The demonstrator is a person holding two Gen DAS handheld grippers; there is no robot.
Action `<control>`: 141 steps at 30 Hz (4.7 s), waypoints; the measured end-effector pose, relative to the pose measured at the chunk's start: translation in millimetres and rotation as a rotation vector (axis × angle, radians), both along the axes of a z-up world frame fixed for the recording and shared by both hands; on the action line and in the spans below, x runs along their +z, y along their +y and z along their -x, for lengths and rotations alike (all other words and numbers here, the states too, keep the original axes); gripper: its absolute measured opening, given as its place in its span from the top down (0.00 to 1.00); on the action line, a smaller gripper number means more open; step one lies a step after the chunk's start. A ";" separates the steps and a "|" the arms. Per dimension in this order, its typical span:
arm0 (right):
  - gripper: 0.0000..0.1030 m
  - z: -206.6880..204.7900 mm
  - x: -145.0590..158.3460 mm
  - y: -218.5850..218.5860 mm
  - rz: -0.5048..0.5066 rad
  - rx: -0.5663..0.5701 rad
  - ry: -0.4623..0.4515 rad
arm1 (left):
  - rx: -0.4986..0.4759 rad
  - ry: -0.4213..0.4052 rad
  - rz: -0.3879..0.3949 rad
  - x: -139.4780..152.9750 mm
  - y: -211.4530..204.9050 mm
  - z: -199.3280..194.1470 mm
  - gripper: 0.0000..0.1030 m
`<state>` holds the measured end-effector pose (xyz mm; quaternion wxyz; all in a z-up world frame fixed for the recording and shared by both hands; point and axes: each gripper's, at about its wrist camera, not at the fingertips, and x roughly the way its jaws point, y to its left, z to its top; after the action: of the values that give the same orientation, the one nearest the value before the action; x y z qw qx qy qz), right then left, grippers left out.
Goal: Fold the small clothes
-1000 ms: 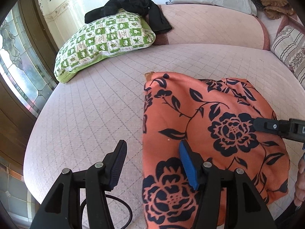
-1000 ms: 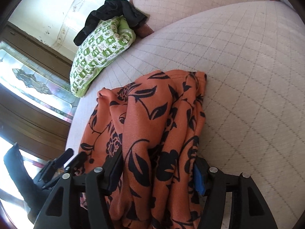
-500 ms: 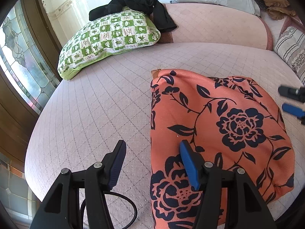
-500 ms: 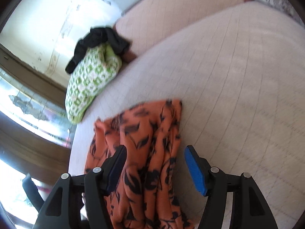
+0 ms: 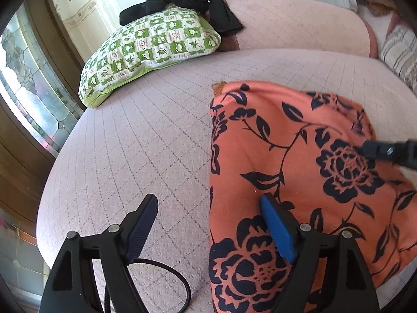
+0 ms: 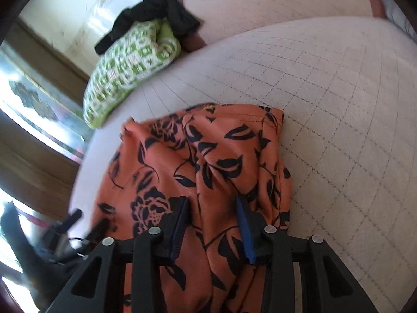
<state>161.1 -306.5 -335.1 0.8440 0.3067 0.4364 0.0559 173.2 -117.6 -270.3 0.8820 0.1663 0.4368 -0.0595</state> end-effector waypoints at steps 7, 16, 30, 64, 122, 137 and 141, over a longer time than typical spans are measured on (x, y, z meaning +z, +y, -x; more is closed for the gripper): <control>0.59 24.4 23.3 -5.1 -0.008 0.007 -0.086 | 0.001 -0.028 0.016 16.5 10.5 6.2 0.21; 0.59 80.4 47.2 24.8 -0.052 0.163 -0.165 | 0.020 -0.026 -0.013 7.4 31.8 23.5 0.21; 0.61 65.0 46.5 28.1 0.023 0.116 -0.079 | 0.018 -0.017 -0.006 16.6 41.4 15.5 0.21; 0.45 74.5 19.7 58.9 0.128 0.172 0.105 | 0.027 -0.027 -0.145 -14.1 28.8 41.2 0.07; 0.26 294.8 336.1 83.5 0.439 -0.315 -0.792 | -0.148 -0.841 0.440 412.9 118.6 337.5 0.00; 0.26 249.6 280.8 83.5 0.415 -0.251 -0.561 | -0.016 -0.369 0.237 242.4 78.9 187.9 0.00; 0.26 244.5 277.0 80.2 0.440 -0.255 -0.538 | -0.042 -0.400 0.187 234.6 69.2 173.0 0.00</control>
<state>-83.4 -226.2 -58.2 0.9745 0.1440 0.1589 -0.0665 0.2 -48.5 -35.7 0.9612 0.1015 0.2423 -0.0841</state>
